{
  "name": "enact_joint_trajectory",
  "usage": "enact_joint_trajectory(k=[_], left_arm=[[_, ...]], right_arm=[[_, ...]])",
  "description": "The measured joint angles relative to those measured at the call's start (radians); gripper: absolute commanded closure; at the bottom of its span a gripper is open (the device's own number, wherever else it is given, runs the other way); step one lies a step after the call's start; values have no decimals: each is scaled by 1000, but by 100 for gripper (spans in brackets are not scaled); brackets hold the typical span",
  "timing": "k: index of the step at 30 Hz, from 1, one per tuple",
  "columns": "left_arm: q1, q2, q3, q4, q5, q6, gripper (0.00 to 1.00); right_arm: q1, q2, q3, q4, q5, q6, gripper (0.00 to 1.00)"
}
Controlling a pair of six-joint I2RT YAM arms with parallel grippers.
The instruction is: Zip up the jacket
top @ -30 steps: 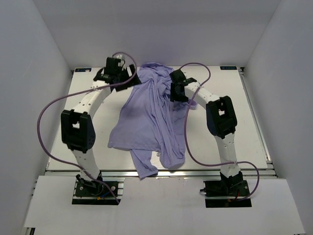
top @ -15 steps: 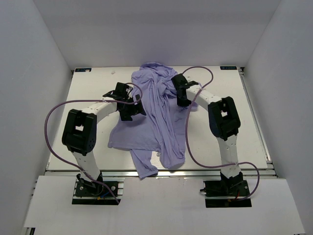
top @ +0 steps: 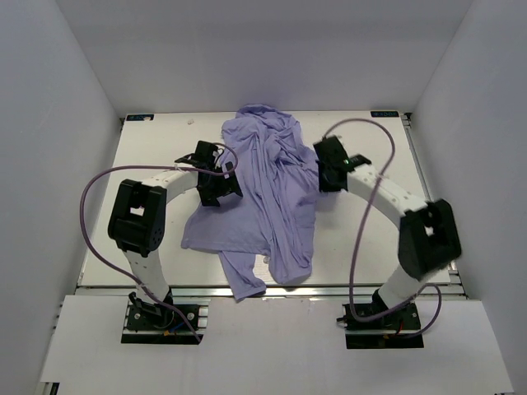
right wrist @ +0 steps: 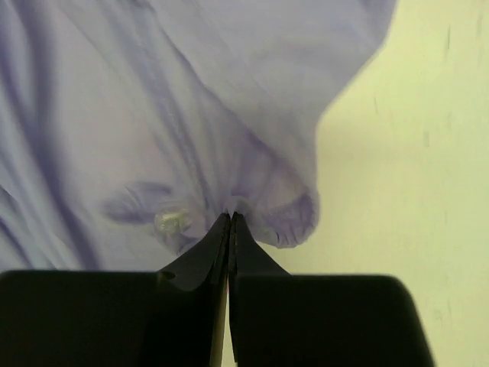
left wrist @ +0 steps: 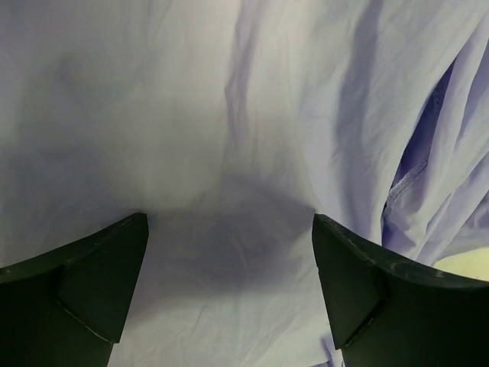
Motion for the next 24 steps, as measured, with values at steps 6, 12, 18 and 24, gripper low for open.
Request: enact_joint_trajectory(k=[6,12,18,24], left_arm=[[0,0,19,-45,-32,2,2],[0,-4,101,-119,-60,7,2],[0,-109,112,-195,-100,-4,2],[0,-397,-106,-212,-128,-73,2]], right_arm=[[-1,-312,-475,-67,-67,73,85],[-2,-466,-630,-170,-108,146,34],[-2,-577,-531,-165,-185,135,18],[-2,-618,-497,-69,-269,97,11]])
